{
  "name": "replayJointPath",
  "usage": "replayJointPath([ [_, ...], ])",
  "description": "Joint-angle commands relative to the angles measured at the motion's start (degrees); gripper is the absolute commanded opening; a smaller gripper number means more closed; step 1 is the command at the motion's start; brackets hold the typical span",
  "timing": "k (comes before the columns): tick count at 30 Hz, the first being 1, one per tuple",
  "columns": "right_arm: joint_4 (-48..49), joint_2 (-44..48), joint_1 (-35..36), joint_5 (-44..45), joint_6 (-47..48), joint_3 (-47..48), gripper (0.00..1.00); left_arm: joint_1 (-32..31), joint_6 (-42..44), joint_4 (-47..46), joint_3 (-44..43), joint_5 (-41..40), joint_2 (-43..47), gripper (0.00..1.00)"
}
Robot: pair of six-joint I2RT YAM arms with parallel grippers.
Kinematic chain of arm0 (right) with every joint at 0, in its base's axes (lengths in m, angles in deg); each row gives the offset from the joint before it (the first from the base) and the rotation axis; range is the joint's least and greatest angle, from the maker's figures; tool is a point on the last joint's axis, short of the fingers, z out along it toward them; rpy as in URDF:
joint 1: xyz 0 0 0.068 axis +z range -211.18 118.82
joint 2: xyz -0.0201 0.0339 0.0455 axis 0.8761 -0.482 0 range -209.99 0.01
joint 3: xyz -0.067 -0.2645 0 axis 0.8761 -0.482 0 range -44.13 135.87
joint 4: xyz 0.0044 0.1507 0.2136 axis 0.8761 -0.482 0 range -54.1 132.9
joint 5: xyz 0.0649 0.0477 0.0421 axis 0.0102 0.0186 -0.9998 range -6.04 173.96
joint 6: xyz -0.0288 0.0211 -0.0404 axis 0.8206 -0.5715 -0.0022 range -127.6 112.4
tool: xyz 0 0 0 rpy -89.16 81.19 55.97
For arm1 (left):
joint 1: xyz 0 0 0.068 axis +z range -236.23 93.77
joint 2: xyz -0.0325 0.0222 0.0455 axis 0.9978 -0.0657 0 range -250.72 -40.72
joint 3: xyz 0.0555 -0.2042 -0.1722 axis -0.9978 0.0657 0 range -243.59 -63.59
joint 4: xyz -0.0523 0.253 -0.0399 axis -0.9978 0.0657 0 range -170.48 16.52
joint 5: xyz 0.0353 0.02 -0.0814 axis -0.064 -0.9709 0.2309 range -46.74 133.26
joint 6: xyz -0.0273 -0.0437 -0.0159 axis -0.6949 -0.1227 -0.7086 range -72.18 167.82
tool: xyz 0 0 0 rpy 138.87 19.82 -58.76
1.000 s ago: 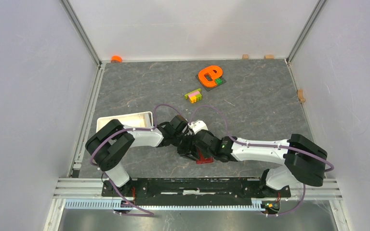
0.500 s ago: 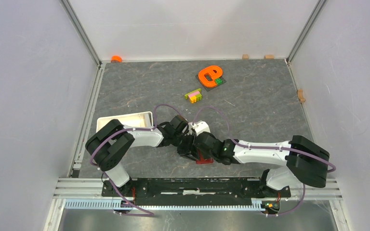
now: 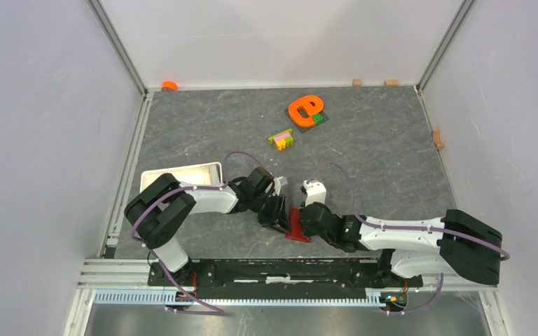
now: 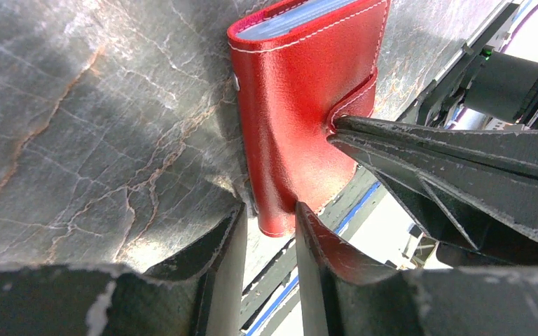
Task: Put the credit cards into the card holder
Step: Close the card holder at the center of the board.
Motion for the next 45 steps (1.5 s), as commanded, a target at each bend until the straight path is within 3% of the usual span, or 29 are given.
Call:
replayJointPath([
  [1,-7.23,-0.67,0.54,1.17,-4.09,-5.92,0.00,-0.26,-0.25,0.25,-1.71,-0.44,-0.69,0.38],
  [31,-4.87,-4.77,9.73,7.40,-24.73,-17.03,0.00,0.22,0.07,0.97,-1.89,-0.67,-1.12,0.37],
  [45,-1.08,-9.00,11.80,2.17,-34.18,-23.24,0.00,2.28,-0.05,1.00,-1.98,-0.36,0.11,0.37],
])
